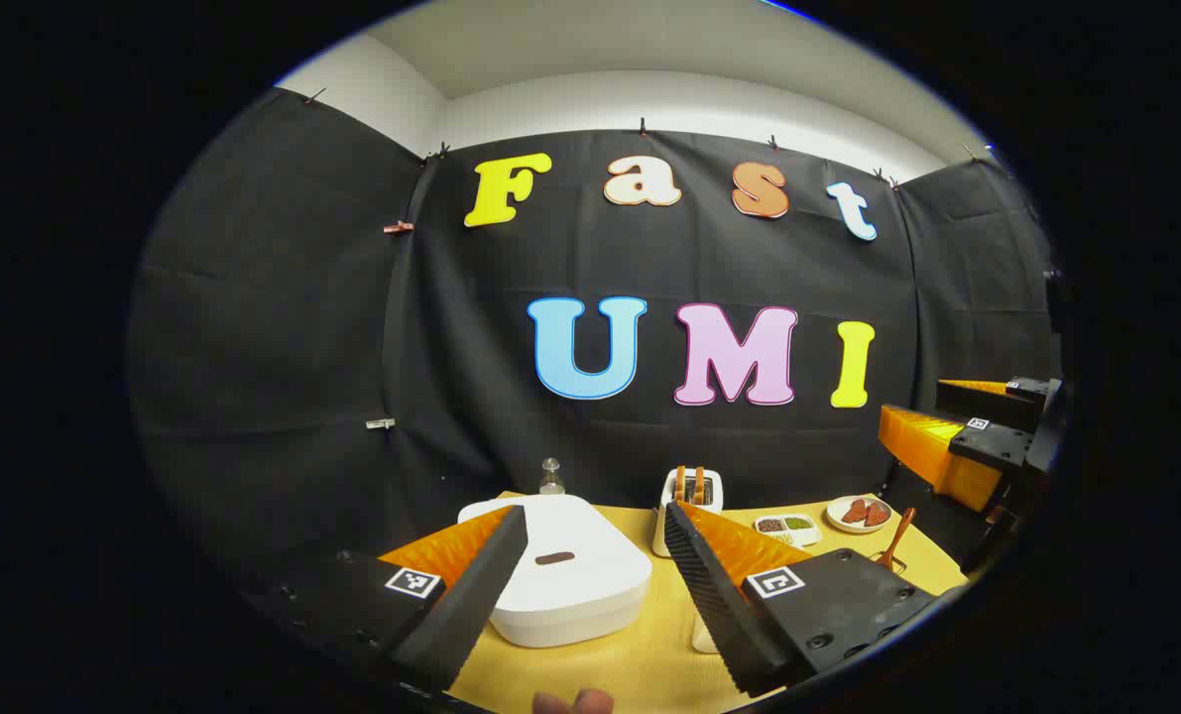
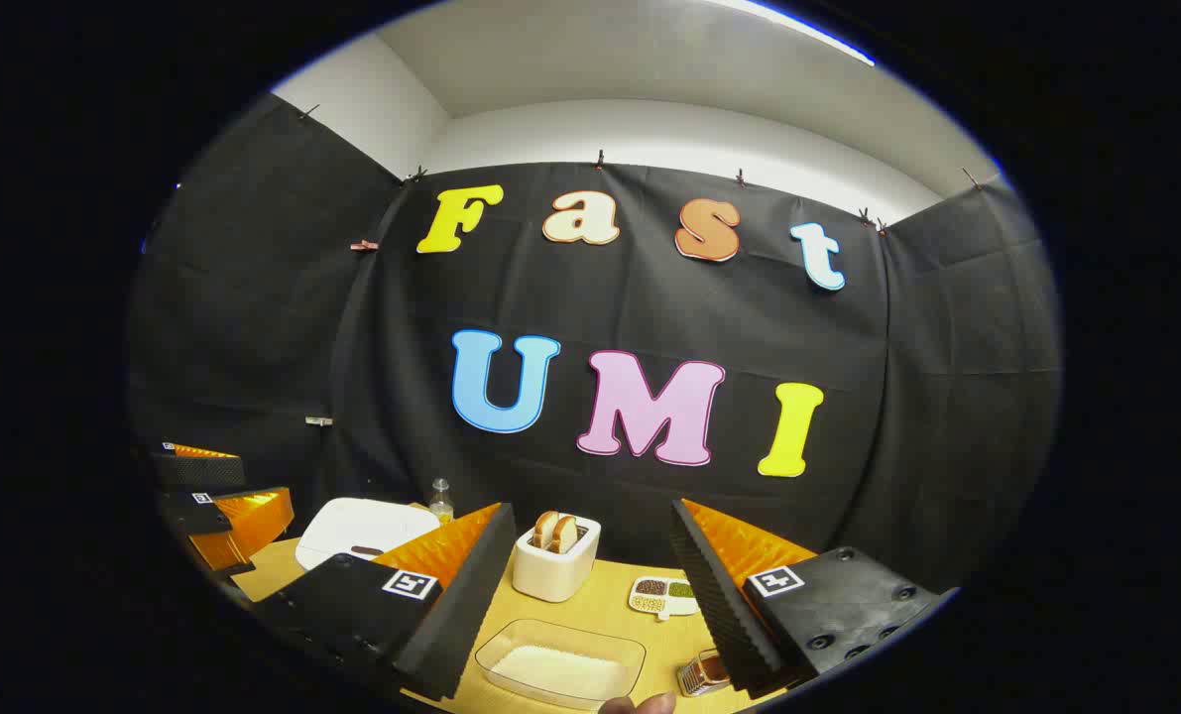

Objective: Close the left gripper, press the button to open the rice cooker; take a wooden spoon from the chopstick holder with the right hand, scoop a spoonful of rice and pour it into the rice cooker, then put the wooden spoon back into the chopstick holder.

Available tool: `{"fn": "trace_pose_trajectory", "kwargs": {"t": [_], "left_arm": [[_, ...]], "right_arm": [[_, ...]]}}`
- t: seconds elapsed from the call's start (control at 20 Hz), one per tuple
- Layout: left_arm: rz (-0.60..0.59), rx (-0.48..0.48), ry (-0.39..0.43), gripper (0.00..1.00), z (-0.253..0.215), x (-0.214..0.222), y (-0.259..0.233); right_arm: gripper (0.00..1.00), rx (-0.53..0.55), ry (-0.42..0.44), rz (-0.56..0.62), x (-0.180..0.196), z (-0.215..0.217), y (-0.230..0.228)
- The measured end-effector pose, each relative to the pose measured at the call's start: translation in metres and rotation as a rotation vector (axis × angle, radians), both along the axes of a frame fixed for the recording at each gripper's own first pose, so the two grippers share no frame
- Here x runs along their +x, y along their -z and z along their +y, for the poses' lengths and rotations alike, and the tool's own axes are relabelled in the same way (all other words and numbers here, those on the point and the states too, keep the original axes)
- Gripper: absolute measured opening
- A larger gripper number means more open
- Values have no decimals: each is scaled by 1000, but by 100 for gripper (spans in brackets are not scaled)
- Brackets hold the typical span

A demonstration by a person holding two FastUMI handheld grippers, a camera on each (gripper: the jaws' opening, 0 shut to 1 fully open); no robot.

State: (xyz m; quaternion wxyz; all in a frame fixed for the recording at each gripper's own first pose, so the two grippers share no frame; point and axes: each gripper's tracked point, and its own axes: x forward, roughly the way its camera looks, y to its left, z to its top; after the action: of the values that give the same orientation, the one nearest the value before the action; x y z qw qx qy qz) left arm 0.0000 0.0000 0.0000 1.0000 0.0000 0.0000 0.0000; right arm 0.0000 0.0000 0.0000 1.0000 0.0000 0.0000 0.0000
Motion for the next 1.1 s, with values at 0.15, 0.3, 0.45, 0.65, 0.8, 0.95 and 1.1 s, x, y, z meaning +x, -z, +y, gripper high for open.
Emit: {"fn": "trace_pose_trajectory", "kwargs": {"t": [0.15, 0.3, 0.45, 0.65, 0.8, 0.95, 1.1], "left_arm": [[-6, 19, 10, 96, -1, 3, -1], [-9, 44, 14, 96, -2, 9, 1], [-13, 53, 24, 96, -8, 12, 3], [-4, 89, 43, 96, -14, 19, 13], [2, 133, 60, 95, -17, 21, 21], [-3, 135, 78, 97, -18, 22, 22], [-3, 119, 81, 96, -19, 26, 22]], "right_arm": [[98, -11, 10, -5, 1, -3, 0], [98, 9, 10, -6, -1, -1, 5], [98, 13, -11, -5, 4, 3, 9], [96, 9, -31, -8, 8, 9, 15], [98, 1, -22, -12, 9, 15, 17], [98, 20, -13, 5, 10, 20, 20], [98, 13, -7, -2, 14, 20, 15]]}}
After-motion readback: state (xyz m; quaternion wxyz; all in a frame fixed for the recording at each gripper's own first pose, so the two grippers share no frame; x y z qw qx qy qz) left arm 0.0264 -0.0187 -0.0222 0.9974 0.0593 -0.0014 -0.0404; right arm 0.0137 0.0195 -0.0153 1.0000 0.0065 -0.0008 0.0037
